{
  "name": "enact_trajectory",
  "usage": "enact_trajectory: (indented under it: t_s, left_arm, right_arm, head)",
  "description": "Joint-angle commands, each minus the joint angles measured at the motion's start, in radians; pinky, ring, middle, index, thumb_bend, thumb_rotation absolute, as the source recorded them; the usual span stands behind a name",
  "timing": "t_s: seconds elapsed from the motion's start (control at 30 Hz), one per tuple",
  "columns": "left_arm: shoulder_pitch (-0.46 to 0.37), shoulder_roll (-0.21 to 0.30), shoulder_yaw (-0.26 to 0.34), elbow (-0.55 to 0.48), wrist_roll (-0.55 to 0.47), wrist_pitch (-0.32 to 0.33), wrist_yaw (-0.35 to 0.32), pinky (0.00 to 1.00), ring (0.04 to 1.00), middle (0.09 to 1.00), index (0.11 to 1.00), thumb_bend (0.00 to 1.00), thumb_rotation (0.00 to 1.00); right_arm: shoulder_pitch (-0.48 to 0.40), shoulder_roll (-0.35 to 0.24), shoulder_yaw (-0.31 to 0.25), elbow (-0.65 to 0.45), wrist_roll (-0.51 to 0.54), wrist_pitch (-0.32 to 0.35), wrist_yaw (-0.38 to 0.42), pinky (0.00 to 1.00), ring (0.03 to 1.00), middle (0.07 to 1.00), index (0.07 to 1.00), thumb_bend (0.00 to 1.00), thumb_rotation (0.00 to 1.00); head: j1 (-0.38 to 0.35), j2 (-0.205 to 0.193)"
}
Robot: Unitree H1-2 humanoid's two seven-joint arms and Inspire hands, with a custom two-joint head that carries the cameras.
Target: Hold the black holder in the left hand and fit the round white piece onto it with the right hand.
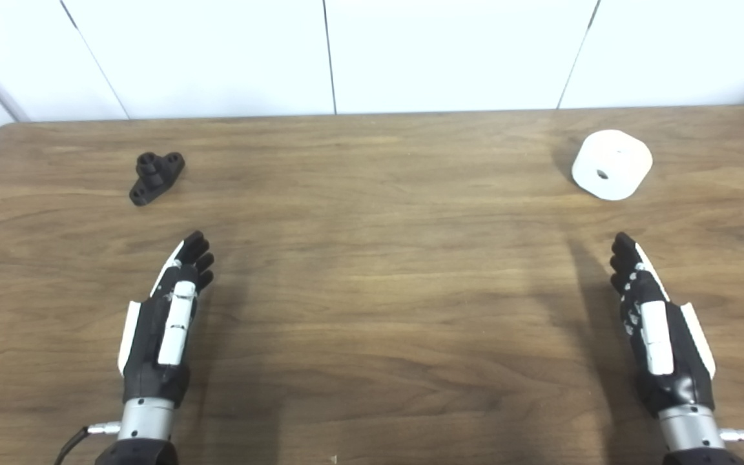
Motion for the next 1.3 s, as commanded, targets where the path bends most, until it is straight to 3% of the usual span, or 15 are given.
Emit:
enact_trajectory:
  t_s: [0.0, 0.17, 0.43, 0.67, 1.07, 1.27]
  left_arm:
    - [0.007, -0.029, 0.004, -0.026, 0.002, -0.018, 0.004, 0.92, 0.923, 0.930, 0.915, 0.45, 0.82]
    - [0.009, -0.028, -0.005, -0.020, 0.009, -0.026, -0.002, 0.94, 0.933, 0.934, 0.916, 0.43, 0.81]
    - [0.018, -0.051, -0.036, 0.018, 0.054, -0.072, 0.009, 0.93, 0.925, 0.929, 0.921, 0.44, 0.80]
    - [0.013, -0.060, -0.058, 0.071, 0.070, -0.127, 0.018, 0.93, 0.919, 0.930, 0.921, 0.45, 0.77]
    - [0.011, -0.062, -0.091, 0.107, 0.115, -0.171, 0.030, 0.95, 0.937, 0.945, 0.931, 0.50, 0.81]
    - [0.015, -0.068, -0.109, 0.096, 0.109, -0.159, 0.041, 0.98, 0.956, 0.959, 0.945, 0.50, 0.80]
  right_arm:
    - [-0.009, 0.023, -0.001, -0.015, 0.002, -0.033, -0.001, 0.99, 0.984, 0.974, 0.950, 0.68, 1.00]
    - [-0.006, 0.013, -0.004, -0.006, 0.004, -0.039, 0.004, 1.00, 0.985, 0.976, 0.952, 0.68, 1.00]
    - [-0.004, -0.004, -0.022, 0.069, 0.044, -0.107, 0.024, 1.00, 0.997, 0.979, 0.952, 0.66, 1.00]
    - [-0.013, -0.011, -0.027, 0.114, 0.052, -0.123, 0.029, 1.00, 1.000, 0.987, 0.956, 0.67, 1.00]
    - [-0.023, -0.028, -0.046, 0.143, 0.106, -0.151, 0.069, 1.00, 1.000, 1.000, 0.986, 0.60, 1.00]
    - [-0.028, -0.041, -0.055, 0.165, 0.121, -0.169, 0.092, 1.00, 1.000, 1.000, 1.000, 0.64, 1.00]
  head:
    - [0.005, -0.001]
    - [0.048, -0.022]
    - [0.137, -0.104]
    - [0.195, -0.165]
    - [0.271, -0.185]
    - [0.282, -0.186]
